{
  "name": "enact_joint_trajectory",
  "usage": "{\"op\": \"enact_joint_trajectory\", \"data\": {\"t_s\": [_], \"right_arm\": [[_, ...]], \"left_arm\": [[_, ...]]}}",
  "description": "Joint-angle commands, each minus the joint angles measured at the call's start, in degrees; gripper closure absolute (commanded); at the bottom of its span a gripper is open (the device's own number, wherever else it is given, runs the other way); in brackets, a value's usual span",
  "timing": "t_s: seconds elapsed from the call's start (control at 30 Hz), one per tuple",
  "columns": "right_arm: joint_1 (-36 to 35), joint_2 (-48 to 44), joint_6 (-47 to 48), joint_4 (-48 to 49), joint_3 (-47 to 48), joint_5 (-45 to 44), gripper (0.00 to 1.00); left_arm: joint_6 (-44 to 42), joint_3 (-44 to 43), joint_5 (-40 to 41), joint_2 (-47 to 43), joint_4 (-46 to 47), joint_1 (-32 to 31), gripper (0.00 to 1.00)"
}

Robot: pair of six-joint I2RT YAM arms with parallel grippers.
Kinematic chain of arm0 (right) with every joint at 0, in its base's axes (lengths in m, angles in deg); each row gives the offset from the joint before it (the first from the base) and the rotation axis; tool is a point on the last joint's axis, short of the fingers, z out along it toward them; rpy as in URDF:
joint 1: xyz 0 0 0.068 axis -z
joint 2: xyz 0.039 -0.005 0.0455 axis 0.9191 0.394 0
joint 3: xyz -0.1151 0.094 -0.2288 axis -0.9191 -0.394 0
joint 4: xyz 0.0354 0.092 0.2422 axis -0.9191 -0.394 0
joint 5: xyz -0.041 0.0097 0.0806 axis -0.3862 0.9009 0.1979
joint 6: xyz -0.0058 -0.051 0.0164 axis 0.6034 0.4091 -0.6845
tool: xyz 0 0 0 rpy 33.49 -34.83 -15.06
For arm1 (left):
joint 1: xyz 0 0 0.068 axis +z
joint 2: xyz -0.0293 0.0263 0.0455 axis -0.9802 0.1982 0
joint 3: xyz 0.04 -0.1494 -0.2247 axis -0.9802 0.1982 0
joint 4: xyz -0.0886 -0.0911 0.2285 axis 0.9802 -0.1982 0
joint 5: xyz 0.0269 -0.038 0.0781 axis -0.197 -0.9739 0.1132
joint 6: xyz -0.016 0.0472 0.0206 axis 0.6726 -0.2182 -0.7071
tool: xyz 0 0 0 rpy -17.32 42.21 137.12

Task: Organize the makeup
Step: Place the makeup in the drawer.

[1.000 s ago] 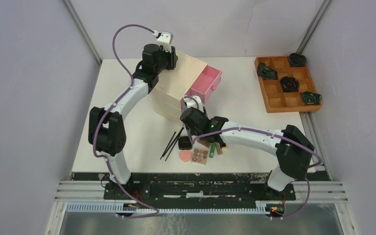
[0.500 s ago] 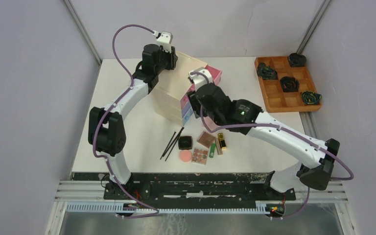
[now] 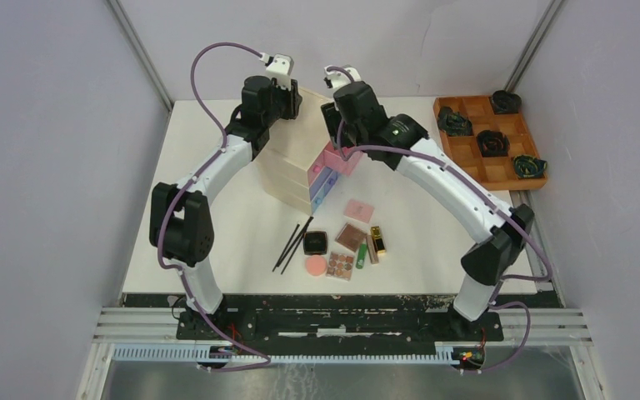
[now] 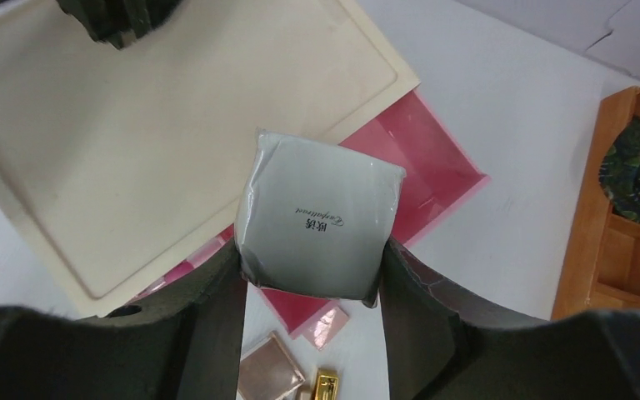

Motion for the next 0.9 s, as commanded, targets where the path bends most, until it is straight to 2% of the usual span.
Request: {"op": "enact_joint_trajectory", "data": {"t_s": [0.0,0.2,0.4,0.67,0.87], "right_arm": [[3.23,2.97,1.91,1.95,2.30,4.76,0.86],[6.63,1.53,1.82,7.12,-3.37,5.12,0.86],[8.67,1.49,0.75,6.39,-5.15,3.91,0.86],[8.72,6.08,-2.66,2.66,-1.10,0.96,0.85],[8.71,7.84,-6.82,3.30,-0.88,-2.11,0.86]], "left_arm": [[-0.84,6.01,4.19,5.77,-25.50,1.54,0.58],[-1.10,5.38,4.62,6.79,-25.65,1.53,0.58],[-1.02,5.33,4.48,7.38,-25.48,1.48,0.58],[-1.19,5.33,4.97,7.02,-25.73,1.54,0.59],[-1.46,5.24,5.34,6.98,-26.07,1.54,0.59]]}}
